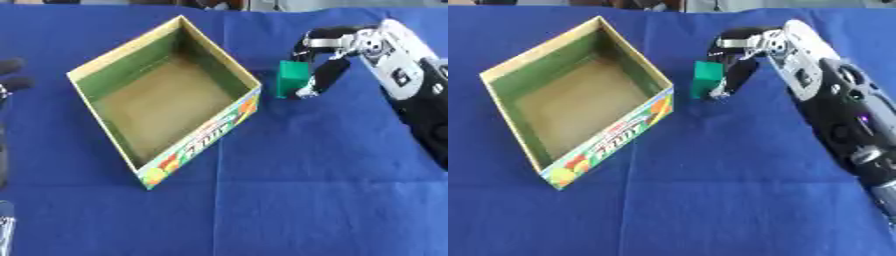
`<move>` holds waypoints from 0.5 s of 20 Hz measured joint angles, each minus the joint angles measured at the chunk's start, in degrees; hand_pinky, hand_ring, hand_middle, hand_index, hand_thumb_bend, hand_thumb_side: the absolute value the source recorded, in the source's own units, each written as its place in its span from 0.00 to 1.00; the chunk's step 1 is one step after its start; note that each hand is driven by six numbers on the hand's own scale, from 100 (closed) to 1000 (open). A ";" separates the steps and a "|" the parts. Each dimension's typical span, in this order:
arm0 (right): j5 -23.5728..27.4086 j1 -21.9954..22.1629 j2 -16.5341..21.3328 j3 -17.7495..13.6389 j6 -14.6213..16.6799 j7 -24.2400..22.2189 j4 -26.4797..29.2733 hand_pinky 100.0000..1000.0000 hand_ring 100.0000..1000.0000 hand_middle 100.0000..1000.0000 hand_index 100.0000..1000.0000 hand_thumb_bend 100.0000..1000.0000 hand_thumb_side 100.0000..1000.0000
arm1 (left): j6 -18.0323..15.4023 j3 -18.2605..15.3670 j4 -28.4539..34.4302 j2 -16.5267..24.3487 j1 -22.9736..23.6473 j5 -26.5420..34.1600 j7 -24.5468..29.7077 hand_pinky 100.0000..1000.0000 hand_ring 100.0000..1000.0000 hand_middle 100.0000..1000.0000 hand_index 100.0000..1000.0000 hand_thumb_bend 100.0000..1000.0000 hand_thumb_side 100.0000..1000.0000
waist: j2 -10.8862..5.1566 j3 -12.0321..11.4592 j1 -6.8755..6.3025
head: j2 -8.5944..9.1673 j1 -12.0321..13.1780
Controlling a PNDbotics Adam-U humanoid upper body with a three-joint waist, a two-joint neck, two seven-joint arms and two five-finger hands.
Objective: Pick up objects on the table and place them in the box.
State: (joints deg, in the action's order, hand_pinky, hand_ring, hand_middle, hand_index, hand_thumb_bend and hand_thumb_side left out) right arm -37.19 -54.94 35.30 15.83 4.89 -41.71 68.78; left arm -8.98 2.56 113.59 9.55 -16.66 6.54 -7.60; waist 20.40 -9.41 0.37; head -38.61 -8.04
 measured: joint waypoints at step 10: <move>3.50 -1.13 2.61 -1.24 -2.17 1.67 7.09 0.70 0.56 0.27 0.39 0.00 0.37 | 0.07 0.00 0.00 0.01 0.00 0.00 0.04 0.63 0.68 0.71 0.81 0.00 1.00 | -0.12 0.14 0.16 | 0.70 0.18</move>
State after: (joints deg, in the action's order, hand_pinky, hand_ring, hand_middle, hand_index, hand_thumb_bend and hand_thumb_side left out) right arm -33.68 -56.07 37.91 14.59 2.72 -40.04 75.86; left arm -8.91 2.56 113.59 9.56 -16.66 6.54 -7.55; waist 20.28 -9.27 0.53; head -37.91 -7.86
